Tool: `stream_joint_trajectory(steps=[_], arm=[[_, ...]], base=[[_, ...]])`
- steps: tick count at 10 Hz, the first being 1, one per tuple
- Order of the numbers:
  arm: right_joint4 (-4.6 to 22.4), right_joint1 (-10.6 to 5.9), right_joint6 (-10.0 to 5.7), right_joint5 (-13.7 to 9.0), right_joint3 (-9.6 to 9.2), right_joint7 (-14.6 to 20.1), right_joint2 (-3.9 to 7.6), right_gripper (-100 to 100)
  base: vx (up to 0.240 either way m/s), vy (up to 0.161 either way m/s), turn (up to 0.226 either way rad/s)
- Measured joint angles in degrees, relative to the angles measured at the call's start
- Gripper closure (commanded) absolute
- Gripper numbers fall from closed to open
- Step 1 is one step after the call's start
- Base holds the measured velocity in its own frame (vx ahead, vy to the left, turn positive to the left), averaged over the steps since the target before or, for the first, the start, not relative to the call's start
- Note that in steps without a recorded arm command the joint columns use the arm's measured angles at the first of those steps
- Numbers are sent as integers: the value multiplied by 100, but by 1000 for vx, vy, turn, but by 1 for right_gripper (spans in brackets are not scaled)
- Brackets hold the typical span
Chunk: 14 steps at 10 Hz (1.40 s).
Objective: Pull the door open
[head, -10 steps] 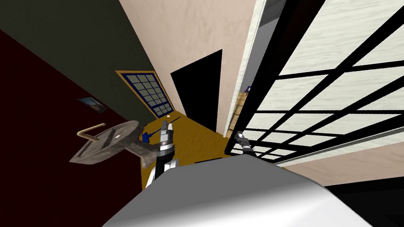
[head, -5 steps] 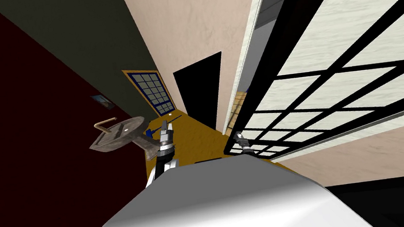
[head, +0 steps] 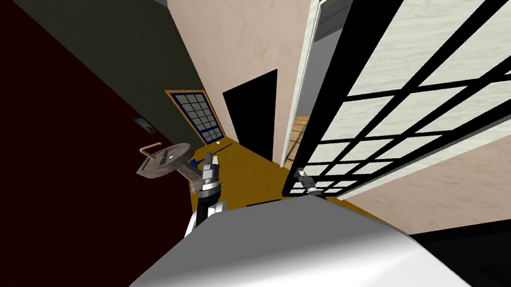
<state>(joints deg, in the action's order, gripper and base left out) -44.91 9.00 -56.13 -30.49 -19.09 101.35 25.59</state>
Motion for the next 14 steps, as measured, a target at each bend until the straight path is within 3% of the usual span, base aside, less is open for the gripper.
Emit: stream_joint_trajectory(steps=[3, 9, 11, 12, 14], arm=[[18, 66, -103, 51, -88, 103, 80, 100], [144, 258, -585, 254, -415, 473, 336, 100], [229, 283, -664, 259, -442, 516, 340, 100], [153, 381, -704, 240, -431, 513, 371, 100], [394, 457, -1021, 238, -465, 591, 367, 100]], base=[[-204, -45, 128], [-188, -41, 93], [-142, -47, 197], [-170, -51, 232], [-164, -72, 254]])
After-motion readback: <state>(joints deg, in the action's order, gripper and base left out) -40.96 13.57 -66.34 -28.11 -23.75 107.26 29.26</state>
